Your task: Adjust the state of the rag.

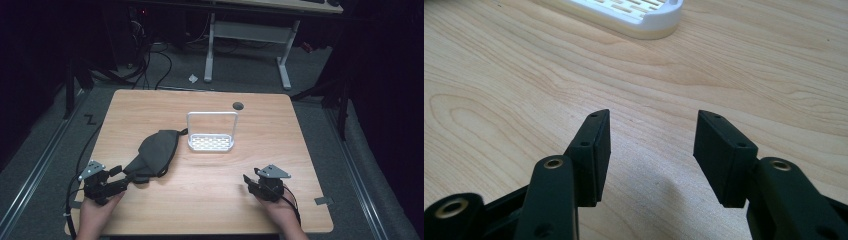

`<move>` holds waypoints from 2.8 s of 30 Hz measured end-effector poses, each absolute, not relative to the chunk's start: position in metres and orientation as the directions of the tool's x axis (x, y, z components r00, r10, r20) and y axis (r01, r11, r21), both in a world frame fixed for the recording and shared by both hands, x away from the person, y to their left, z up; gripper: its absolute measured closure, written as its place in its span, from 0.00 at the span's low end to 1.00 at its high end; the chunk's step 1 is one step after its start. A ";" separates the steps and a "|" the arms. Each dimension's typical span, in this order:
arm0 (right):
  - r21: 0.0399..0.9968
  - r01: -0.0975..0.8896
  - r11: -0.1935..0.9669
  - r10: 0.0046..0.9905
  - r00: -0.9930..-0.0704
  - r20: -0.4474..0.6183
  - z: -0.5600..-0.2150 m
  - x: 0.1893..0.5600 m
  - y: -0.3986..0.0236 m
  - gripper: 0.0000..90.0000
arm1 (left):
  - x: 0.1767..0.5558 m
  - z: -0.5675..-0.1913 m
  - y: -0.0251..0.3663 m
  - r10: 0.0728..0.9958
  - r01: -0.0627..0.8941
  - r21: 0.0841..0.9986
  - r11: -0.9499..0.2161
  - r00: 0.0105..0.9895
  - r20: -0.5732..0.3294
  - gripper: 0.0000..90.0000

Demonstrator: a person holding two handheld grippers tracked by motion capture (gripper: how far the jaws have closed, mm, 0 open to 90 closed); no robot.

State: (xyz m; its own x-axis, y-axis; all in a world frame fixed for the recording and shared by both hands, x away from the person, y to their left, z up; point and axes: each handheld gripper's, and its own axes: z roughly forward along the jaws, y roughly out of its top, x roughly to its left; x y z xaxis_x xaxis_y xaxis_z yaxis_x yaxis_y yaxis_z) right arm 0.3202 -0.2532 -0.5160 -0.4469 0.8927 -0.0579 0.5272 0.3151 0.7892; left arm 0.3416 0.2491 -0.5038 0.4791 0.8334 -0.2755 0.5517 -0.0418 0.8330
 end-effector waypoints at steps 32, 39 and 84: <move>0.781 0.532 0.328 0.882 -0.468 -0.052 -0.518 0.320 -0.250 0.54 | 0.417 -0.512 0.193 0.857 0.683 0.706 -0.188 0.465 -0.223 0.89; 0.777 0.530 0.339 0.877 -0.478 -0.057 -0.519 0.319 -0.247 0.54 | 0.382 -0.514 0.186 0.830 0.656 0.723 -0.217 0.514 -0.217 0.89; 0.774 0.528 0.348 0.870 -0.490 -0.056 -0.518 0.318 -0.244 0.50 | 0.332 -0.513 0.078 0.603 0.537 0.779 -0.324 0.751 -0.268 0.61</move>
